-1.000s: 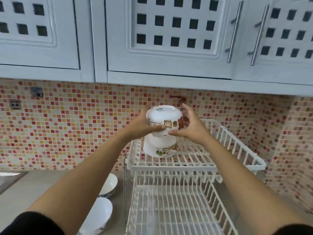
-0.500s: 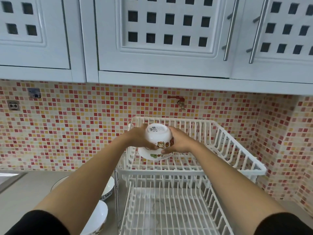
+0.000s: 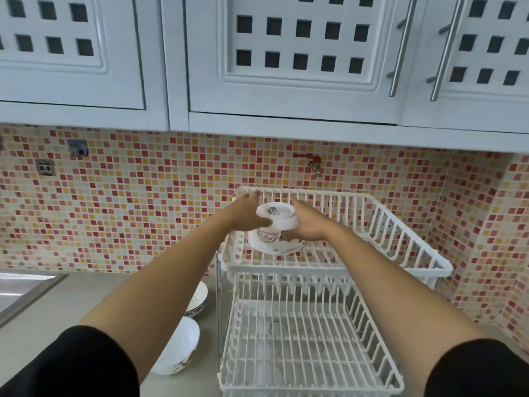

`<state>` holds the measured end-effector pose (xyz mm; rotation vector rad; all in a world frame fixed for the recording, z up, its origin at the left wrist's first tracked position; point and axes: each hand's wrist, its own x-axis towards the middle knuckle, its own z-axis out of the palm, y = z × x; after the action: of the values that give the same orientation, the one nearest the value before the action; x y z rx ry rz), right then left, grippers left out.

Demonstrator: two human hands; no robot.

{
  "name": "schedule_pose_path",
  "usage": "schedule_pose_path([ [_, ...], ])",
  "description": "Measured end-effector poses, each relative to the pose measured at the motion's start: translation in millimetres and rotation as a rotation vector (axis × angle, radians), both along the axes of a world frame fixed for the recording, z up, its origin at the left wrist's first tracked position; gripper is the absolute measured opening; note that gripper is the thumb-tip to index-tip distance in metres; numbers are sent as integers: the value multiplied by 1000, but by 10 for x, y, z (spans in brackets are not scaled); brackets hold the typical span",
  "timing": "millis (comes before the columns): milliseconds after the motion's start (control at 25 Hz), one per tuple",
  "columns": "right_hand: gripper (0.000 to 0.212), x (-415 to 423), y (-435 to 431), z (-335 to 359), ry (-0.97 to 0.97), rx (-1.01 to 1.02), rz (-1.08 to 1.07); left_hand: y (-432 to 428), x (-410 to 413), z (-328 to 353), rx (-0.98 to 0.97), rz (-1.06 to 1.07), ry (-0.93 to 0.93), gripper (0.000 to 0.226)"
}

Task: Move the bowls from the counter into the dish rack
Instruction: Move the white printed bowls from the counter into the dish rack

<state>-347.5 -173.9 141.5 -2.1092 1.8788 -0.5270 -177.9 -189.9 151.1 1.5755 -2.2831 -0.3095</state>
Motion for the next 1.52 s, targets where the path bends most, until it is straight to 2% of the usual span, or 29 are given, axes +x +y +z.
schedule_pose_path([
  [120, 81, 347, 204, 89, -1, -158, 43, 263, 320, 122, -167, 43, 57, 63],
  [200, 70, 706, 357, 108, -62, -256, 67, 414, 617, 122, -222, 109, 134, 53],
  [440, 63, 1747, 703, -150, -27, -406, 140, 781, 1553, -203, -212, 277, 279, 46],
  [560, 61, 2145, 801, -470, 24, -406, 142, 959, 1927, -541, -168, 325, 225, 45],
  [800, 68, 2502, 769, -1394, 158, -207, 102, 1039, 2354, -1579, 124, 404, 156, 43],
  [1000, 66, 2460, 446, -2149, 108, 16, -2, 909, 2301, -2354, 338, 469, 198, 41],
  [1200, 65, 2334, 4, -2792, 41, 201, -110, 538, 2213, -2908, 458, 559, 204, 39],
  [1320, 56, 2317, -162, -3157, 14, 287, -153, 335, 2191, -3148, 505, 607, 246, 38],
  [1520, 59, 2351, -411, -3563, -76, 389, -189, 114, 2071, -3309, 600, 721, 315, 45],
])
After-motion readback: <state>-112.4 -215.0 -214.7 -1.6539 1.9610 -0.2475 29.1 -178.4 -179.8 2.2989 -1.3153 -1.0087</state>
